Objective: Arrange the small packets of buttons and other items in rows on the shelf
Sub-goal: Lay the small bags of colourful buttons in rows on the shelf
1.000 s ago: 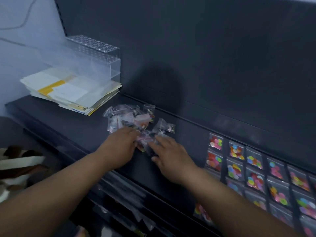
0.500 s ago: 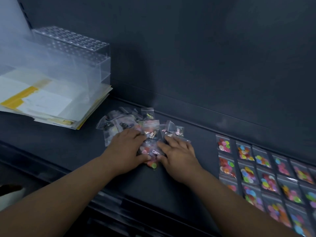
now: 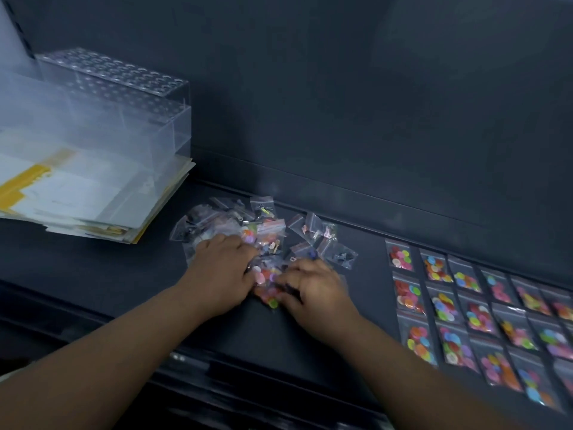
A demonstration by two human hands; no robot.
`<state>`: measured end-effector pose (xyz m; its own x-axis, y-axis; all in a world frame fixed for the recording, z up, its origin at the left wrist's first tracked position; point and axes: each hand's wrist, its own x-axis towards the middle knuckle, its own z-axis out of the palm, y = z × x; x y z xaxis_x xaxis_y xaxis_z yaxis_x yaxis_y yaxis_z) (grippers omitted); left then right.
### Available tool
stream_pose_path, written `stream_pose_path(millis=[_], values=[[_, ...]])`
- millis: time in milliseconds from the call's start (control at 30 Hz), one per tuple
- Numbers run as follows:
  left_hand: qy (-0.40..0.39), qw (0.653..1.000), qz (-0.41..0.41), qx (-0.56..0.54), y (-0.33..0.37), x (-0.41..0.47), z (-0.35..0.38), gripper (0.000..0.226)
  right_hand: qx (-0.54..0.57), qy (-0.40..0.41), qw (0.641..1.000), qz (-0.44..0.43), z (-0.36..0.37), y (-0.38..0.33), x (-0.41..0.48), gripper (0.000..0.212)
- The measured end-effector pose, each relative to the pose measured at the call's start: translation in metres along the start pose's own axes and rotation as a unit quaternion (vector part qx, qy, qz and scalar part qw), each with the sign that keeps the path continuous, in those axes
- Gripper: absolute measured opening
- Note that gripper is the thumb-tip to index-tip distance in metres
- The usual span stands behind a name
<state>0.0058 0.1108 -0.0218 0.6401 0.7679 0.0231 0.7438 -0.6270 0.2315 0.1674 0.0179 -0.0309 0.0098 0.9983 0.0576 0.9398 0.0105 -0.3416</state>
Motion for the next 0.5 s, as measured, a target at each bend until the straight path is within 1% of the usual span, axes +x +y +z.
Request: stream_pose_path(millis=[67,133,233,300,400,500], values=[[0.015,1.0,-0.001,0.012,-0.003,-0.002,-0.002,0.037,-0.005,-0.001,1.0,0.011,-0.004,0.003,-0.002,0.022],[0.021,1.0,0.004,0.016,-0.003,-0.003,-0.002,0.035,-0.012,0.001,1.0,0.018,-0.008,0.006,-0.004,0.023],[0.029,0.999,0.012,0.01,0.005,-0.003,-0.004,0.025,-0.016,0.023,0.999,0.041,-0.009,0.001,-0.004,0.017],[0.025,0.999,0.003,0.024,0.01,-0.001,-0.003,0.029,-0.006,0.022,0.998,0.06,-0.006,-0.007,-0.004,0.024],[0.011,0.998,-0.026,0.055,0.012,0.003,0.001,0.043,-0.006,0.011,0.996,0.087,0.001,-0.012,-0.004,0.039],[-0.003,0.997,-0.036,0.064,0.013,0.005,0.004,0.049,-0.002,0.002,0.993,0.122,-0.006,-0.009,-0.006,0.038]])
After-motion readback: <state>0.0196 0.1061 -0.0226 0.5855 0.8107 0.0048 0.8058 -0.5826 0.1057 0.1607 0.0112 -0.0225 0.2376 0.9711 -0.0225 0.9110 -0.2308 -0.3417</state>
